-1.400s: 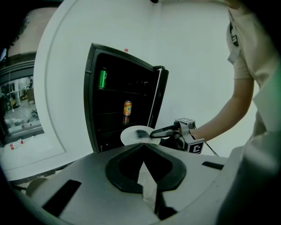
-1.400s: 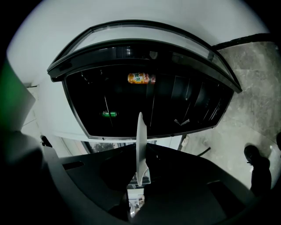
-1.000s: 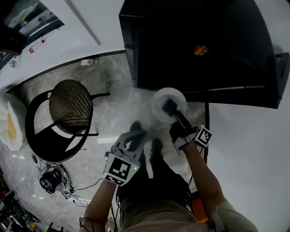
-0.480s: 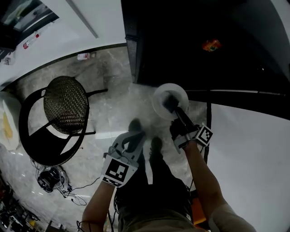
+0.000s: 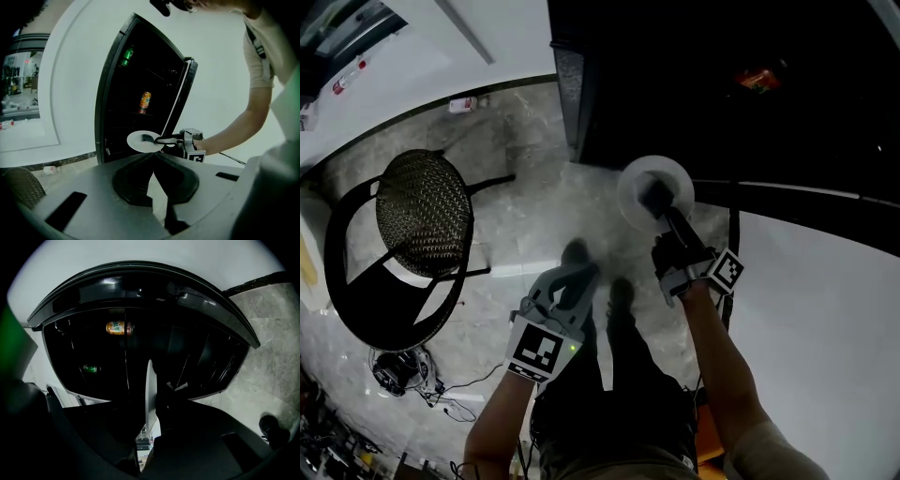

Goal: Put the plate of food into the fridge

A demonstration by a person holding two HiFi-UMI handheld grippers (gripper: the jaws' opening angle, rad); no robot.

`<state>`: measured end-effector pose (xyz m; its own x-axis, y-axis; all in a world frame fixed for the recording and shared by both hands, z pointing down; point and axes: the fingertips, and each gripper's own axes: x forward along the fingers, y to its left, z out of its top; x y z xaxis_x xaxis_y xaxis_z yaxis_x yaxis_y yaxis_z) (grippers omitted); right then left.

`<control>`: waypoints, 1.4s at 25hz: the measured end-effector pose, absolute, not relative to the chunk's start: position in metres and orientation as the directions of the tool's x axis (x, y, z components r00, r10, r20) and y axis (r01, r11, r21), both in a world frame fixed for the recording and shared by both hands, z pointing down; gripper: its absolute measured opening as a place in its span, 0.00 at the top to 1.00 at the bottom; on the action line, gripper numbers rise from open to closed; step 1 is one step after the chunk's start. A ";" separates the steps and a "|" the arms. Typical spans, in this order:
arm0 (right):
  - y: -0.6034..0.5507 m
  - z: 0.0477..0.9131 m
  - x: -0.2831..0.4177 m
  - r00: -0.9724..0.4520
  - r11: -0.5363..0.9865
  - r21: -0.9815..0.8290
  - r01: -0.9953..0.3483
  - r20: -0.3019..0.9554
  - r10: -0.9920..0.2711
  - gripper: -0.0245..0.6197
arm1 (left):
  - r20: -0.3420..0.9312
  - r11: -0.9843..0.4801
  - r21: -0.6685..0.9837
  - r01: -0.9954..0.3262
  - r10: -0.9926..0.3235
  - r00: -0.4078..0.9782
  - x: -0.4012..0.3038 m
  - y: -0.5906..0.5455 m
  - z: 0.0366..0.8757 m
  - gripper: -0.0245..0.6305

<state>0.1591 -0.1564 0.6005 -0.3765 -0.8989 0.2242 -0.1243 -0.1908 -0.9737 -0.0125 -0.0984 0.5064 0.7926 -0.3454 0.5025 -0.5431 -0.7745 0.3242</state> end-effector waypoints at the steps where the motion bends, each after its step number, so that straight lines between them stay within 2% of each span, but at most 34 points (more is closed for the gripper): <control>1: -0.158 0.603 0.159 -0.375 -0.189 -0.974 -0.126 0.223 -0.900 0.90 | 0.505 -0.773 0.325 -0.544 -0.345 0.791 -0.013 -0.099 0.511 0.95; 18: -0.200 0.643 0.157 -0.380 -0.176 -0.973 -0.147 0.220 -0.899 0.90 | 0.533 -0.782 0.304 -0.544 -0.334 0.777 -0.010 -0.123 0.570 0.95; 35: -0.222 0.689 0.178 -0.308 -0.254 -0.957 -0.139 0.285 -0.908 0.90 | 0.542 -0.782 0.308 -0.541 -0.323 0.776 -0.001 -0.119 0.594 0.95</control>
<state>0.1785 -0.2223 0.6888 -0.3078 -0.9077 0.2852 -0.1390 -0.2537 -0.9573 -0.0014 -0.1192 0.5939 0.7760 -0.3234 0.5416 -0.5412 -0.7823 0.3084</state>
